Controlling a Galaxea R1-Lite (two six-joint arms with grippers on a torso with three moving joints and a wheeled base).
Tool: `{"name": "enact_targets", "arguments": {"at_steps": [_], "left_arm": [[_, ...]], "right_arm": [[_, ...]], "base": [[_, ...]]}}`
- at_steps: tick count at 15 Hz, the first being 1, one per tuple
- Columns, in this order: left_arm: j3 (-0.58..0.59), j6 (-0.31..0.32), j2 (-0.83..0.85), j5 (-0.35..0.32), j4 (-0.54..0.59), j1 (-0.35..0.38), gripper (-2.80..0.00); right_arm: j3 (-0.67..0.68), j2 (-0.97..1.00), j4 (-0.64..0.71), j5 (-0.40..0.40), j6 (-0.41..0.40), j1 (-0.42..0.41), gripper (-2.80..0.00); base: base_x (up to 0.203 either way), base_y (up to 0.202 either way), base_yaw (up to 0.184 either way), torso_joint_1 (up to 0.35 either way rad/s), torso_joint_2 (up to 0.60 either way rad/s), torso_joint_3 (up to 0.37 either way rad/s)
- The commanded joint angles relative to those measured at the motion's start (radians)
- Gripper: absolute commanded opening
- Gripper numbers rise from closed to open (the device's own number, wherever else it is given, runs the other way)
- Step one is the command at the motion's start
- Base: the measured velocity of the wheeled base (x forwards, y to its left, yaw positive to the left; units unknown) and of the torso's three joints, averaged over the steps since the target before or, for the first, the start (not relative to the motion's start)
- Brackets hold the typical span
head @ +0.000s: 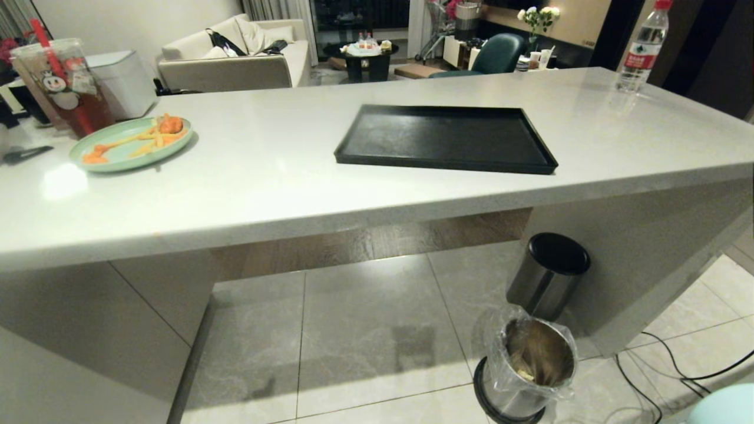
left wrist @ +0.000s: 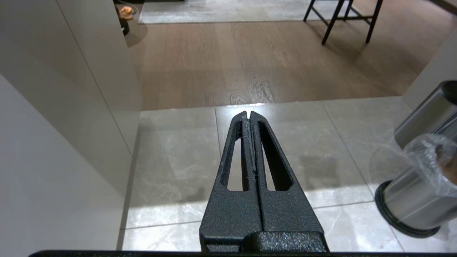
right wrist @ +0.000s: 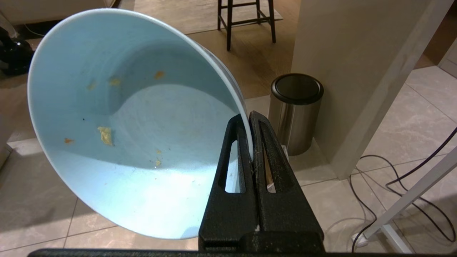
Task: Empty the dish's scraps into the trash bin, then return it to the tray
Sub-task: Put the bowl back to the table
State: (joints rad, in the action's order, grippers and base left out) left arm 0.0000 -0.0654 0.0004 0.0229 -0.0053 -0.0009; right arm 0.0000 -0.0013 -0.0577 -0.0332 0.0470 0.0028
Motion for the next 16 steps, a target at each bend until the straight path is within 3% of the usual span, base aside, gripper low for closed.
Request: {"name": "enact_targets", "arguments": {"at_steps": [1,16], "left_arm": [[0.0,-0.001,0.001,0.0,-0.001,0.0,-2.8],[0.0,-0.001,0.001,0.0,-0.001,-0.001,-2.8]], "right_arm": [[0.0,0.001,-0.001,-0.001,0.001,0.0,-2.8],[0.0,0.001,-0.002,-0.001,0.004,0.001,-2.8]], "base": [[0.0,0.0,0.0,0.085,-0.47,-0.393],[0.0,0.0,0.0,0.152,-0.52,-0.367]]}}
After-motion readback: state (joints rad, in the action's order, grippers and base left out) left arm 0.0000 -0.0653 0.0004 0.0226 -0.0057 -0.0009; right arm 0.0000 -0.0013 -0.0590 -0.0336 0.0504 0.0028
